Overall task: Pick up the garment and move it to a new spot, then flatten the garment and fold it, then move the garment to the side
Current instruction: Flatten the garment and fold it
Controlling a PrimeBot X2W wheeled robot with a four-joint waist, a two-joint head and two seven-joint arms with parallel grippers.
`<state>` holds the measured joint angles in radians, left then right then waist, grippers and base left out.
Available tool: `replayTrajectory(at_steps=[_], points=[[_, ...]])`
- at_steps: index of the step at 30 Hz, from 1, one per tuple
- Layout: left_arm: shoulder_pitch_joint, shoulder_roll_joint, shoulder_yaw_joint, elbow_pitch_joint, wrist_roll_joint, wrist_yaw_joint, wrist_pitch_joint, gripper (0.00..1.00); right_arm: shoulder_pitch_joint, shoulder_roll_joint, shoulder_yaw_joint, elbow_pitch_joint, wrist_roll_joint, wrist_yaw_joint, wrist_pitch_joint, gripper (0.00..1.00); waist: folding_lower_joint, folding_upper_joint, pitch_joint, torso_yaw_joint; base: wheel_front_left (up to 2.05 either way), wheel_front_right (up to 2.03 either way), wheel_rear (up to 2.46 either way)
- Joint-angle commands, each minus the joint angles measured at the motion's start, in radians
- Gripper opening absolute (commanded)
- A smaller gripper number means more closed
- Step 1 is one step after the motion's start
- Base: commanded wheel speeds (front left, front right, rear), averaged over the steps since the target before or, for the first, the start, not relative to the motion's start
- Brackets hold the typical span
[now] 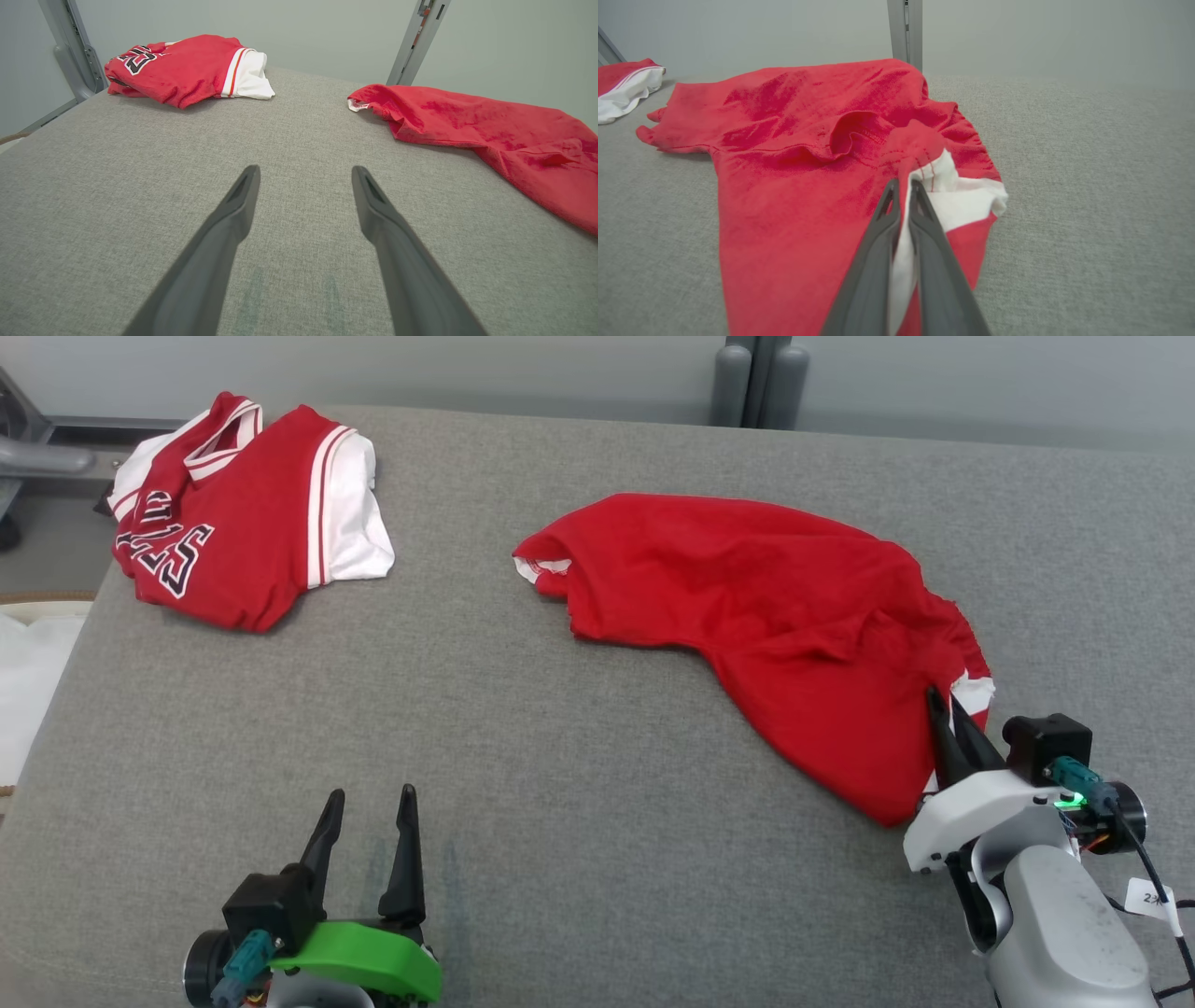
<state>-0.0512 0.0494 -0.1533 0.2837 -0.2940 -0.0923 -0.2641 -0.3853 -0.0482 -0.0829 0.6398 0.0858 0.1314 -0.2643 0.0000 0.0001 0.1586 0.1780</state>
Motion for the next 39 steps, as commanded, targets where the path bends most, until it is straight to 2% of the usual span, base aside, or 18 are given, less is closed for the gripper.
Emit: replayTrajectory(at_steps=[1,8,15,22,27,28,29,30,31,33,39], points=[[-0.013,0.002,0.003,0.000,0.004,0.000,-0.001,1.00,-0.003,-0.004,0.009,-0.017,-0.004,-0.001,0.000,0.00,0.0000,-0.0001,-0.001,0.001,0.00,0.00,0.00],[-0.013,0.002,0.004,-0.002,-0.006,0.002,-0.001,1.00,-0.017,-0.004,0.103,-0.122,0.031,-0.001,0.000,0.00,0.0000,-0.0001,-0.005,0.001,0.00,0.00,0.00],[-0.022,0.002,-0.014,-0.008,-0.023,0.005,-0.001,1.00,-0.064,-0.004,0.334,-0.185,0.099,-0.001,0.000,0.00,0.0000,-0.0001,-0.008,0.031,0.00,0.00,0.00],[-0.029,0.002,-0.034,-0.006,-0.041,0.012,-0.001,1.00,-0.109,-0.005,0.569,-0.096,0.115,-0.001,0.000,0.00,0.0000,-0.0001,-0.005,0.088,0.00,0.00,0.00],[-0.029,0.002,-0.044,-0.005,-0.050,0.016,-0.001,1.00,-0.124,-0.005,0.682,-0.029,0.145,-0.001,0.000,0.00,0.0000,-0.0001,0.001,0.121,0.00,0.00,0.00],[-0.030,0.002,-0.045,-0.005,-0.049,0.017,-0.001,1.00,-0.127,-0.004,0.697,-0.024,0.147,-0.001,0.000,0.04,0.0000,-0.0001,0.001,0.124,0.00,0.00,0.00],[-0.032,0.002,-0.049,-0.005,-0.050,0.017,-0.001,1.00,-0.129,-0.004,0.715,-0.015,0.145,-0.001,0.000,0.24,0.0000,-0.0001,0.002,0.127,0.00,0.00,0.00],[-0.033,0.002,-0.051,-0.005,-0.051,0.018,-0.001,1.00,-0.131,-0.004,0.735,-0.010,0.147,-0.001,0.000,0.39,0.0000,-0.0001,0.001,0.130,0.00,0.00,0.00],[-0.033,0.002,-0.052,-0.005,-0.052,0.019,-0.001,1.00,-0.133,-0.004,0.749,-0.009,0.153,-0.001,0.000,0.48,0.0000,-0.0001,0.001,0.131,0.00,0.00,0.00],[-0.032,0.002,-0.053,-0.005,-0.052,0.021,-0.001,1.00,-0.138,-0.004,0.785,-0.015,0.163,-0.001,0.000,1.00,0.0000,-0.0001,-0.003,0.131,0.00,0.00,0.00],[-0.015,0.002,-0.049,-0.003,-0.038,0.020,-0.001,1.00,-0.139,-0.005,0.835,-0.055,0.202,-0.001,0.000,1.00,0.0000,-0.0001,-0.030,0.103,0.00,0.00,0.00]])
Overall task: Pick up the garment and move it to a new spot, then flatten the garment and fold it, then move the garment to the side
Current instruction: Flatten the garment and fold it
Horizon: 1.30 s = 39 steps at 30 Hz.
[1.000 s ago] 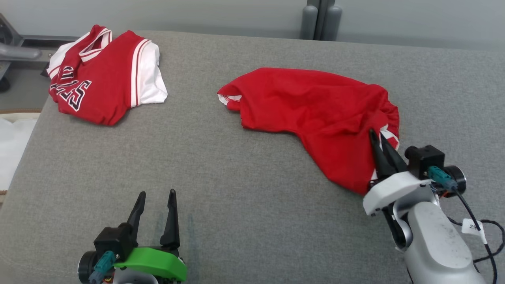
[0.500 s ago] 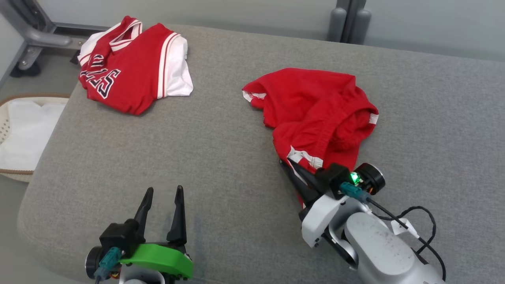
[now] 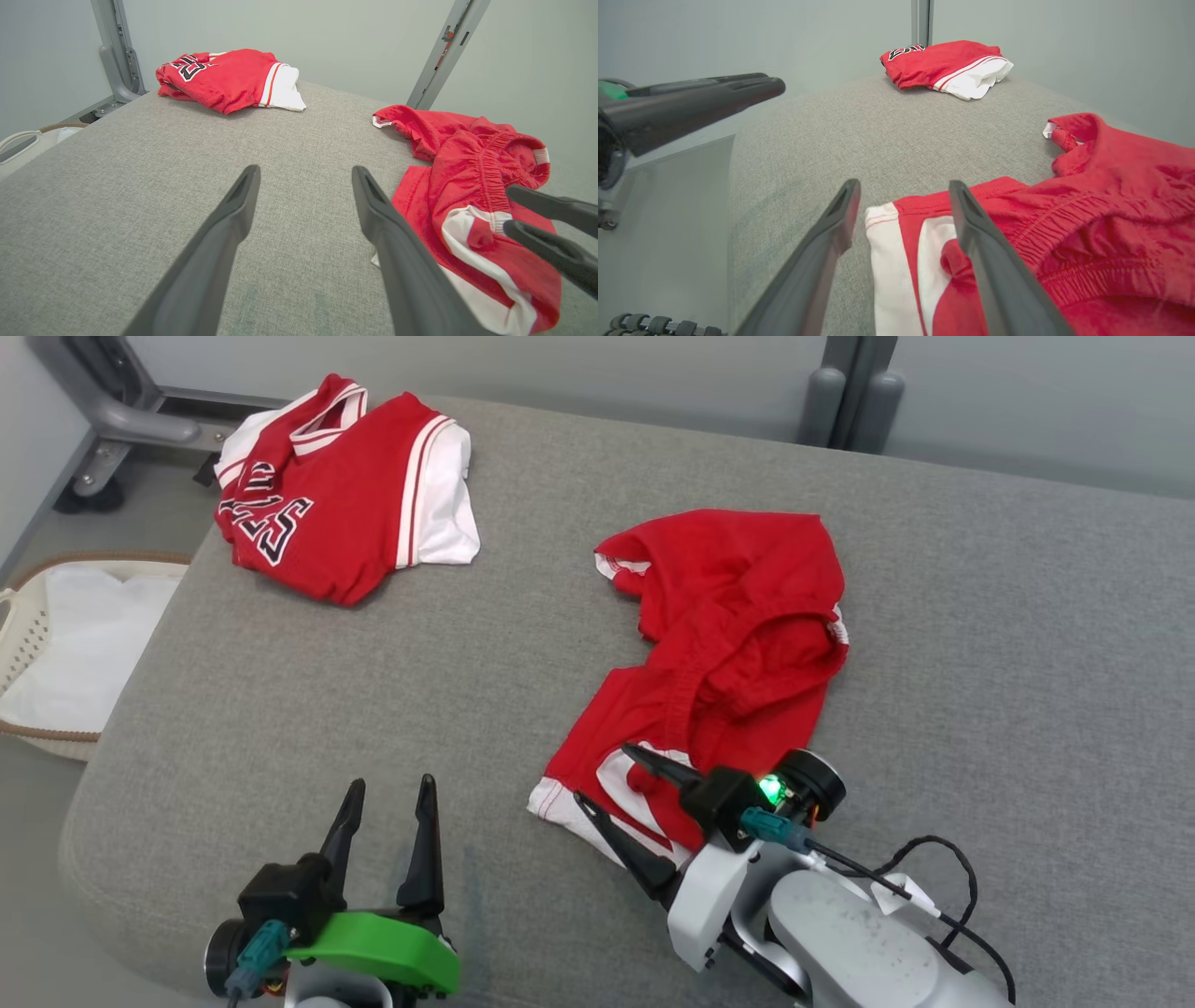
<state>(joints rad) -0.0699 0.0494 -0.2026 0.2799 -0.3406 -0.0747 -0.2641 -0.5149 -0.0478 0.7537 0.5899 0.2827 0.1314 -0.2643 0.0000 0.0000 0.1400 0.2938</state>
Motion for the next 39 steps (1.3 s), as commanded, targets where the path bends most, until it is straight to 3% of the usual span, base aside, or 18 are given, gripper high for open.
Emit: replayTrajectory(at_steps=[1,7,12,20,28,29,30,32,34,35,39], points=[[0.008,0.002,0.003,0.001,0.012,0.002,-0.001,1.00,-0.006,-0.005,-0.004,-0.016,0.010,-0.001,0.000,1.00,0.0000,0.0000,-0.019,-0.021,0.00,0.00,0.00],[0.024,0.002,0.008,0.003,0.019,-0.003,-0.001,1.00,0.025,-0.005,-0.087,-0.064,-0.015,-0.001,0.000,1.00,0.0000,0.0000,-0.050,-0.059,0.00,0.00,0.00],[0.035,0.002,0.008,-0.002,0.023,-0.006,-0.001,1.00,0.050,-0.005,-0.159,-0.030,-0.068,-0.001,0.000,1.00,0.0000,0.0000,-0.055,-0.069,0.00,0.00,0.00],[0.005,0.002,-0.014,-0.013,0.004,-0.003,-0.001,1.00,0.040,-0.004,-0.217,0.088,-0.098,-0.001,0.000,1.00,0.0000,0.0000,0.012,-0.012,0.00,0.00,0.00],[-0.014,0.002,-0.018,-0.015,-0.010,0.005,-0.001,1.00,-0.010,-0.004,-0.190,0.149,-0.072,-0.001,0.000,1.00,0.0000,0.0000,0.059,0.043,0.00,0.00,0.00],[-0.017,0.002,-0.019,-0.015,-0.010,0.006,-0.001,1.00,-0.016,-0.005,-0.184,0.154,-0.067,-0.001,0.000,0.90,0.0000,0.0000,0.060,0.045,0.00,0.00,0.00],[-0.018,0.002,-0.020,-0.015,-0.011,0.006,-0.001,1.00,-0.022,-0.005,-0.174,0.163,-0.058,-0.001,0.000,0.55,0.0000,0.0000,0.062,0.047,0.00,0.00,0.00],[-0.021,0.002,-0.020,-0.016,-0.012,0.009,-0.001,1.00,-0.036,-0.005,-0.160,0.175,-0.041,-0.001,0.000,0.31,0.0000,0.0000,0.065,0.048,0.00,0.00,0.00],[-0.025,0.002,-0.017,-0.019,-0.011,0.013,-0.001,1.00,-0.053,-0.005,-0.146,0.180,-0.026,-0.001,0.000,0.15,0.0000,0.0000,0.071,0.045,0.00,0.00,0.00],[-0.026,0.002,-0.015,-0.020,-0.009,0.012,-0.001,1.00,-0.061,-0.005,-0.144,0.178,-0.019,-0.001,0.000,0.00,0.0000,0.0000,0.073,0.041,0.00,0.00,0.00],[-0.029,0.002,-0.006,-0.022,0.000,0.011,-0.001,1.00,-0.087,-0.006,-0.164,0.154,0.000,-0.001,0.000,0.00,0.0000,0.0000,0.080,0.016,0.00,0.00,0.00]])
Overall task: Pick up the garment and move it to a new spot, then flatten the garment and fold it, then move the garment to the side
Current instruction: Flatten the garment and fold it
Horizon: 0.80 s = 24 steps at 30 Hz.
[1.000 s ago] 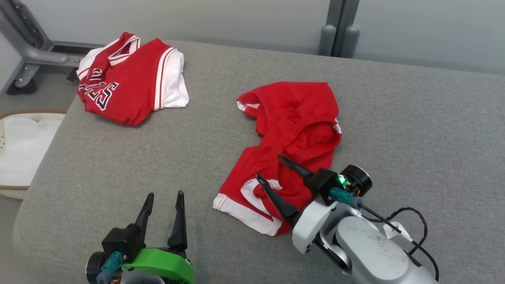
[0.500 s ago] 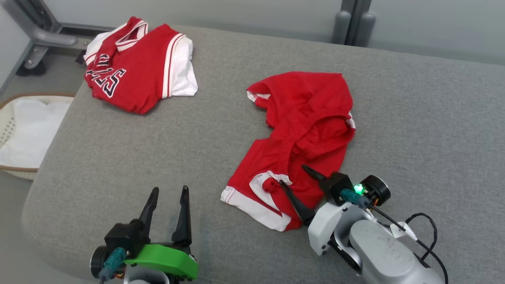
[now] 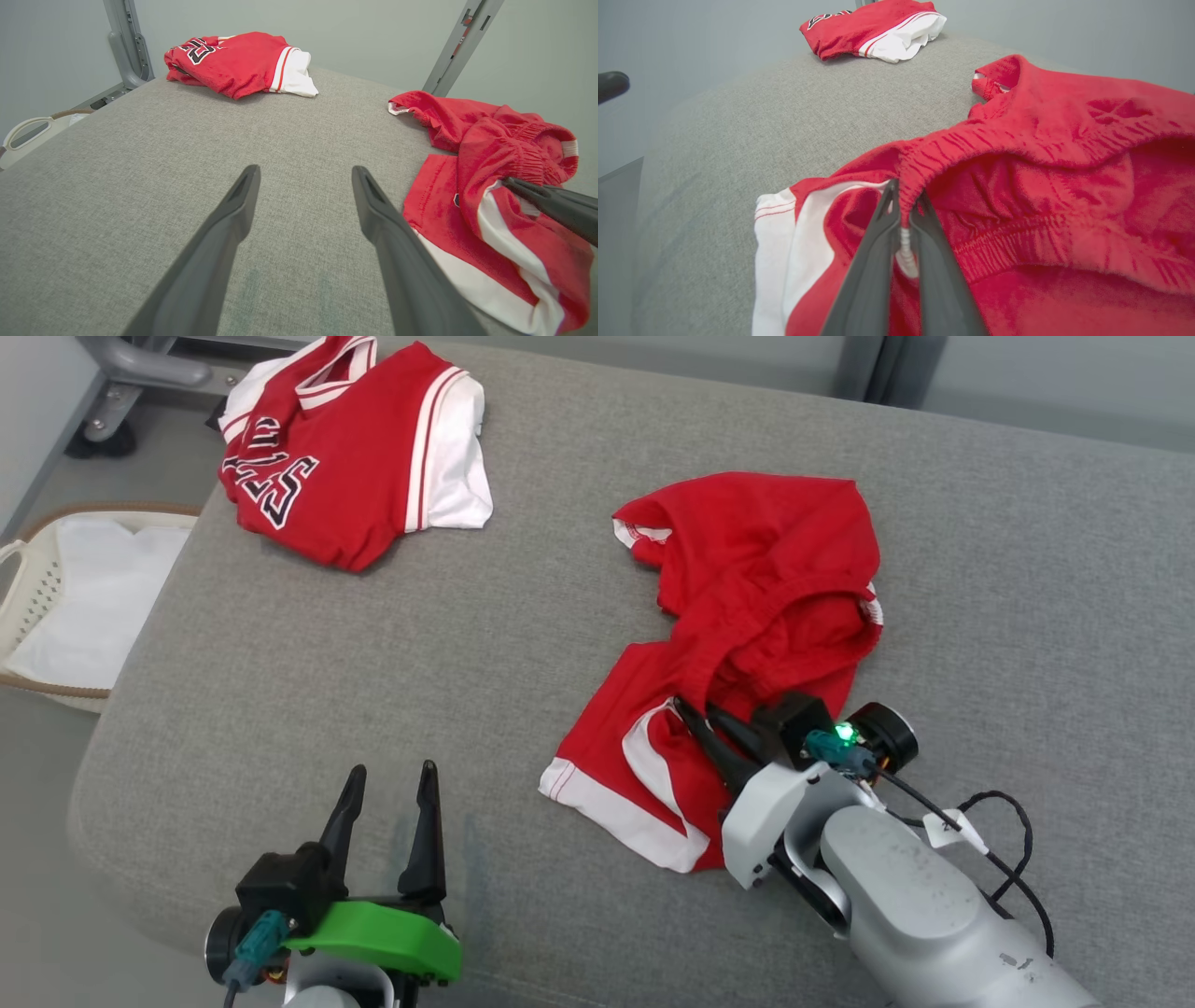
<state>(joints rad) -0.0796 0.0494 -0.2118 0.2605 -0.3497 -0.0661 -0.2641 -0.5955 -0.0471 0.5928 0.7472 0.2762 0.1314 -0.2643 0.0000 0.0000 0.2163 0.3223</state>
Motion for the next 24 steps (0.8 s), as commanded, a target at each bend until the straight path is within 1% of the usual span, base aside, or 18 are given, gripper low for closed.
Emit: replayTrajectory(at_steps=[1,4,6,9,13,19,24], points=[[-0.017,0.002,0.007,-0.004,0.011,0.003,-0.001,1.00,-0.009,-0.006,-0.017,-0.014,0.007,-0.001,0.000,0.00,0.0000,0.0000,0.004,-0.023,0.00,0.00,0.00],[-0.014,0.002,0.013,-0.008,0.016,0.002,-0.001,1.00,0.002,-0.006,-0.082,-0.044,-0.012,-0.001,0.000,0.00,0.0000,0.0000,-0.003,-0.054,0.00,0.00,0.00],[-0.010,0.002,0.019,-0.010,0.018,0.000,-0.001,1.00,0.026,-0.006,-0.143,-0.066,-0.037,-0.001,0.000,0.00,0.0000,0.0000,-0.012,-0.079,0.00,0.00,0.00],[-0.003,0.002,0.027,-0.014,0.025,-0.002,-0.001,1.00,0.071,-0.006,-0.241,-0.103,-0.088,-0.001,0.000,0.00,0.0000,0.0000,-0.030,-0.119,0.00,0.00,0.00],[0.004,0.002,0.030,-0.015,0.030,-0.007,-0.001,1.00,0.144,-0.005,-0.339,-0.147,-0.159,-0.001,0.000,0.00,0.0000,0.0000,-0.052,-0.169,0.00,0.00,0.00],[0.005,0.002,0.024,-0.011,0.041,-0.014,-0.001,1.00,0.236,-0.005,-0.442,-0.202,-0.209,-0.001,0.000,0.00,0.0000,0.0000,-0.073,-0.231,0.00,0.00,0.00],[-0.005,0.002,0.012,-0.006,0.047,-0.019,-0.001,1.00,0.295,-0.005,-0.518,-0.231,-0.228,-0.001,0.000,0.00,0.0000,0.0000,-0.079,-0.259,0.00,0.00,0.00]])
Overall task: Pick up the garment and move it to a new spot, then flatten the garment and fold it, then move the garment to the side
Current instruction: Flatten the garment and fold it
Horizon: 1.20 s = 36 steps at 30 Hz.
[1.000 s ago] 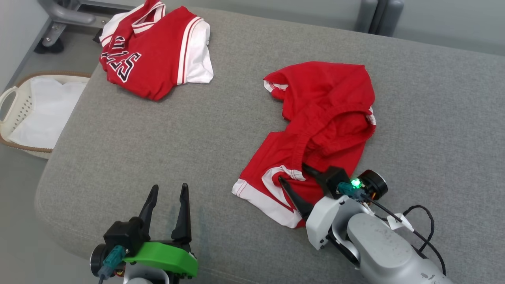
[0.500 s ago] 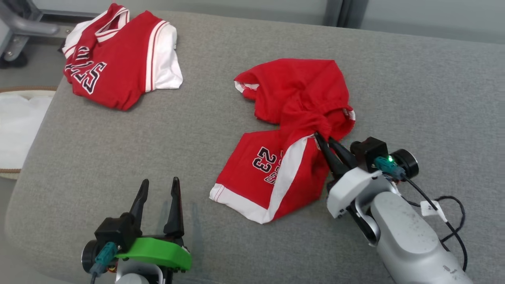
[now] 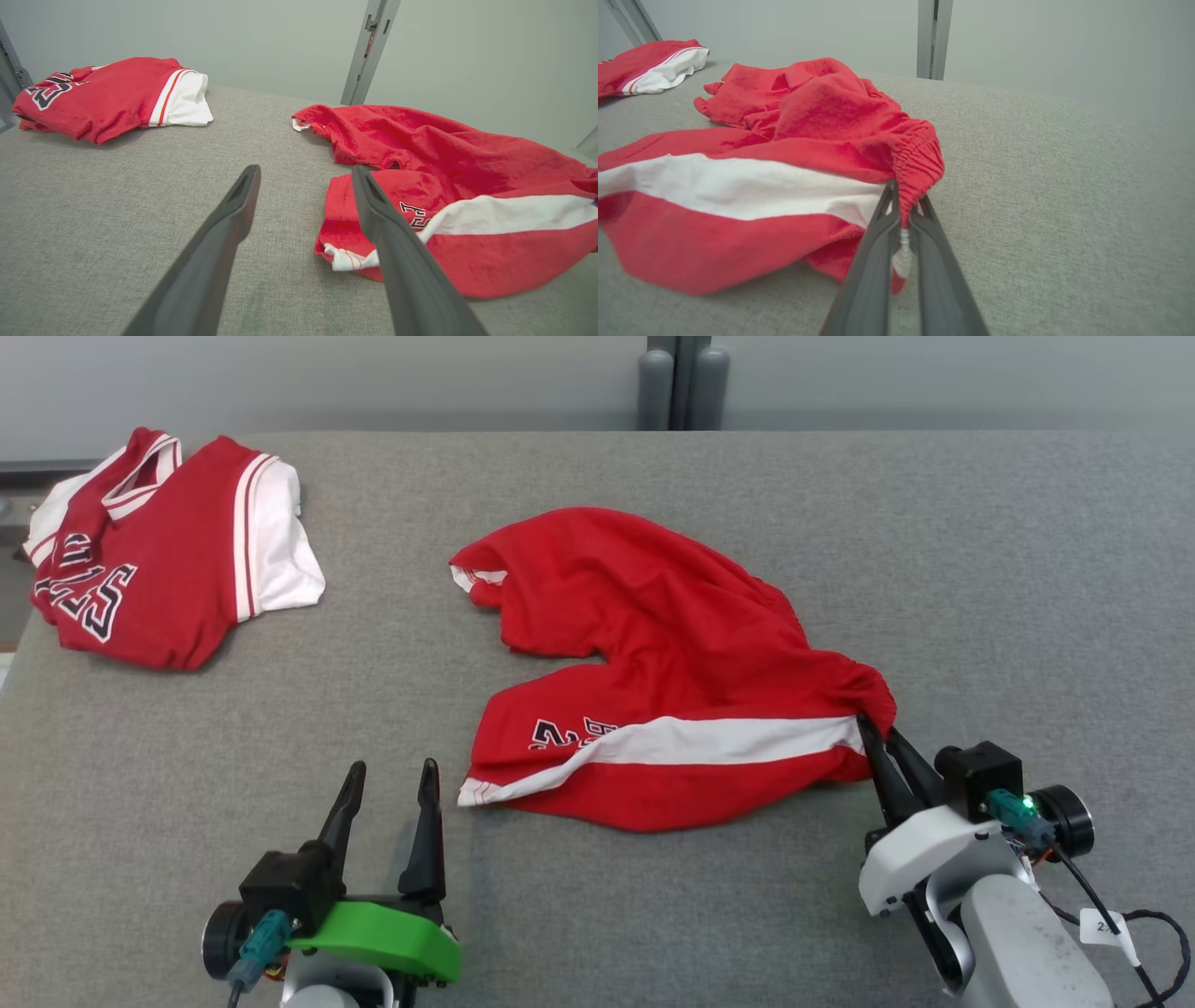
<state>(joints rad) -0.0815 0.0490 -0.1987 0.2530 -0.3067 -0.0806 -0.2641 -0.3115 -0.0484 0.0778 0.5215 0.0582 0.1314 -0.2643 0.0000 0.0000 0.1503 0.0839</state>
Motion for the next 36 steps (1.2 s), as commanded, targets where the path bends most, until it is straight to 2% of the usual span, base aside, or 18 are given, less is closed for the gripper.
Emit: replayTrajectory(at_steps=[1,2,6,7,8,23,29,36], points=[[-0.005,0.003,-0.002,0.002,0.006,-0.006,-0.001,1.00,0.020,-0.003,-0.010,-0.006,-0.013,-0.001,0.000,0.00,0.0000,0.0000,-0.014,-0.024,0.00,0.00,0.00],[-0.009,0.003,-0.005,0.003,0.007,-0.005,-0.001,1.00,0.028,-0.003,-0.018,-0.007,-0.017,-0.001,0.000,0.00,0.0000,0.0000,-0.014,-0.027,0.00,0.00,0.00],[-0.014,0.003,-0.011,0.008,0.009,-0.008,-0.001,1.00,0.063,-0.004,-0.043,-0.014,-0.020,-0.001,0.000,0.47,0.0000,0.0000,-0.021,-0.036,0.00,0.00,0.00],[-0.013,0.003,-0.010,0.009,0.009,-0.008,-0.001,1.00,0.070,-0.004,-0.049,-0.016,-0.021,-0.001,0.000,0.98,0.0000,0.0000,-0.024,-0.039,0.00,0.00,0.00],[-0.010,0.003,-0.011,0.011,0.010,-0.008,-0.001,1.00,0.080,-0.004,-0.056,-0.018,-0.022,-0.001,0.000,1.00,0.0000,0.0000,-0.028,-0.042,0.00,0.00,0.00],[0.022,0.003,-0.003,-0.006,0.023,-0.014,-0.001,1.00,0.159,-0.004,-0.132,-0.172,-0.012,-0.001,0.000,1.00,0.0000,0.0000,-0.098,-0.083,0.00,0.00,0.00],[0.032,0.003,-0.004,-0.013,0.021,-0.016,-0.001,1.00,0.165,-0.003,-0.127,-0.234,0.011,-0.001,0.000,1.00,0.0000,0.0000,-0.119,-0.086,0.00,0.00,0.00],[0.042,0.003,0.000,-0.020,0.016,-0.014,-0.001,1.00,0.182,-0.004,-0.109,-0.253,0.044,-0.001,0.000,1.00,0.0000,0.0000,-0.128,-0.081,0.00,0.00,0.00]])
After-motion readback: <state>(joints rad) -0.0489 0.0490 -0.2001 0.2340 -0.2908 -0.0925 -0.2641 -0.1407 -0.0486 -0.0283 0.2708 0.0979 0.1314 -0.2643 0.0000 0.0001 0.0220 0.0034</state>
